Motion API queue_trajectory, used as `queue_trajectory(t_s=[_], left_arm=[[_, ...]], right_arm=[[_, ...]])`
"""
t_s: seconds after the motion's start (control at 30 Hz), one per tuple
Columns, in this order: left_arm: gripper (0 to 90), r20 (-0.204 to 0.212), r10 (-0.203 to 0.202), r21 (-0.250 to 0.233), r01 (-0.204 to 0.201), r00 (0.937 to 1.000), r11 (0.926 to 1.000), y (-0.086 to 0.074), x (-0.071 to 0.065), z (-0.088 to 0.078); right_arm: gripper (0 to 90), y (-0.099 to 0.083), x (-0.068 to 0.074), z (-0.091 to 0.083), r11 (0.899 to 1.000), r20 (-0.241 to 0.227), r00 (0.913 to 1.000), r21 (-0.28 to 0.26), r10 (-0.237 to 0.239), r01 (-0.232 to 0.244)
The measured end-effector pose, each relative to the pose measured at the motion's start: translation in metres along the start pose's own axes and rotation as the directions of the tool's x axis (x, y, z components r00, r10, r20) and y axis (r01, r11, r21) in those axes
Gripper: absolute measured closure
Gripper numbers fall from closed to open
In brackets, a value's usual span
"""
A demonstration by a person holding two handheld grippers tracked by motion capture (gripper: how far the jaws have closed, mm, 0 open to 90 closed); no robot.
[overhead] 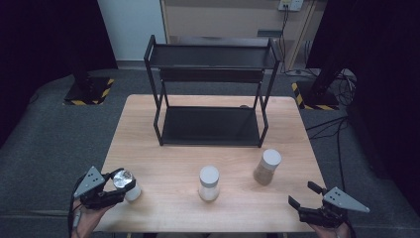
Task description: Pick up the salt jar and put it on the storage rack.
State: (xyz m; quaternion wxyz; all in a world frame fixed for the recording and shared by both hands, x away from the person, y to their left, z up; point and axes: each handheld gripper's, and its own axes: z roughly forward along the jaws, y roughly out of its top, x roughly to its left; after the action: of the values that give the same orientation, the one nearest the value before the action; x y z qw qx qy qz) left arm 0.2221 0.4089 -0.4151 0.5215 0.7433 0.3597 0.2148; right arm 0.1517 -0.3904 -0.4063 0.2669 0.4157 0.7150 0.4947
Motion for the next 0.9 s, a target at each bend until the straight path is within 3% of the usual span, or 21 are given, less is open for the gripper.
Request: queue_trajectory(t_s=[0.9], left_arm=[[33.9,0.101,0.056,0.013,-0.058,0.9933,0.9982,0.06,-0.005,0.058]], right_arm=[[6.4,0.0,-0.002,0.0,1.0,-0.009,0.9999,0.003,0.01,-0.01]])
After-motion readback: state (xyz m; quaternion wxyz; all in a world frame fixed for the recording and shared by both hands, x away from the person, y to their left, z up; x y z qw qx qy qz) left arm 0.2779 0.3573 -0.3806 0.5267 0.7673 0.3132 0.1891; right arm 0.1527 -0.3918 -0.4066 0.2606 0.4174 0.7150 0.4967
